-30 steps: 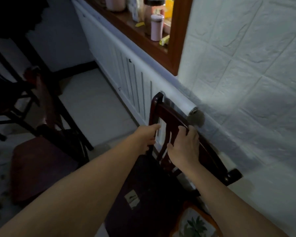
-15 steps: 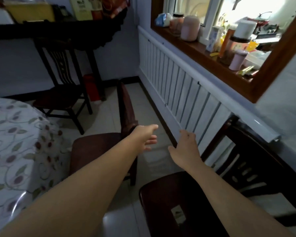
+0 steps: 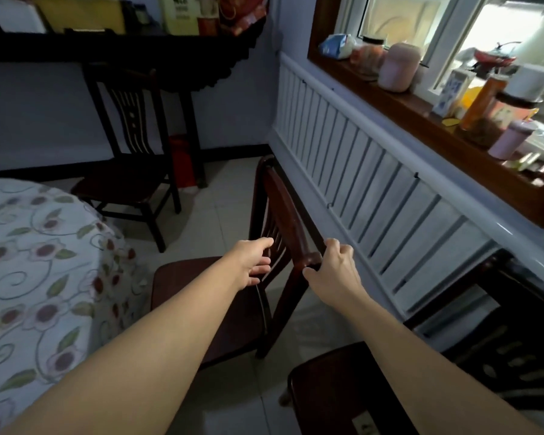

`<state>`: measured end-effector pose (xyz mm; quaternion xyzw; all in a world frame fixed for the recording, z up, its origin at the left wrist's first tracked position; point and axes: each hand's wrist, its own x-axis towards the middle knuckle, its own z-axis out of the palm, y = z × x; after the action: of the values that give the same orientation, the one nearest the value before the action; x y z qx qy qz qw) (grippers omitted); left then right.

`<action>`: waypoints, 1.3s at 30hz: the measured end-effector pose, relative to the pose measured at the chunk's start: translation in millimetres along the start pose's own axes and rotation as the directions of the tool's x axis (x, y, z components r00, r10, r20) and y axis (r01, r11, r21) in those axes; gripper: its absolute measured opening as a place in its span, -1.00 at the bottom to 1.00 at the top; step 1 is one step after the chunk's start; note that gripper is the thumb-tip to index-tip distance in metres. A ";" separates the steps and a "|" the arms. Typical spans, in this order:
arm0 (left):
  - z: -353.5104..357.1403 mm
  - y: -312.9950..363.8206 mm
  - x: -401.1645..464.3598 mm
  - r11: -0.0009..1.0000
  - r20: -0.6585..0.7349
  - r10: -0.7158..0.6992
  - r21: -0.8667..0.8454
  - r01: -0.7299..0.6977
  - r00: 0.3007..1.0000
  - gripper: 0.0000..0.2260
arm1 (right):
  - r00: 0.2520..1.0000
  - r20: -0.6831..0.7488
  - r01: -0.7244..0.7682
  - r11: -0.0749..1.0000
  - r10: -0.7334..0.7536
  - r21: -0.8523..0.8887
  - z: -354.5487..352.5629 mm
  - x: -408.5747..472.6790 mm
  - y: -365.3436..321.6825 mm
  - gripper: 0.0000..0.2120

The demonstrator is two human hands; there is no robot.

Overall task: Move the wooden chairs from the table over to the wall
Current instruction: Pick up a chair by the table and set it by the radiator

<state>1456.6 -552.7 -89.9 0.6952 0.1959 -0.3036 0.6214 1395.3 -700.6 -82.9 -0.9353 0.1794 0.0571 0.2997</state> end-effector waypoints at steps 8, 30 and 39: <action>13.7 47.3 81.3 0.998 -0.039 -0.018 0.052 0.020 0.999 -0.59 | 0.997 0.075 -0.030 0.999 0.029 0.022 14.7 104.2 -19.4 -0.36; 41.4 87.5 210.9 0.977 0.013 -0.185 0.105 0.183 0.983 -0.79 | 0.936 0.320 -0.174 0.983 0.148 0.053 52.6 187.7 -21.7 -0.94; 52.2 114.4 184.8 0.992 0.111 -0.115 0.054 0.110 0.987 -0.86 | 0.953 0.234 -0.197 0.980 0.191 0.001 9.5 175.4 -37.8 -0.87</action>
<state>1658.2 -640.7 -129.9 0.6792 0.1917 -0.3822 0.5965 1572.3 -719.3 -107.8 -0.8964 0.2347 0.1931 0.3227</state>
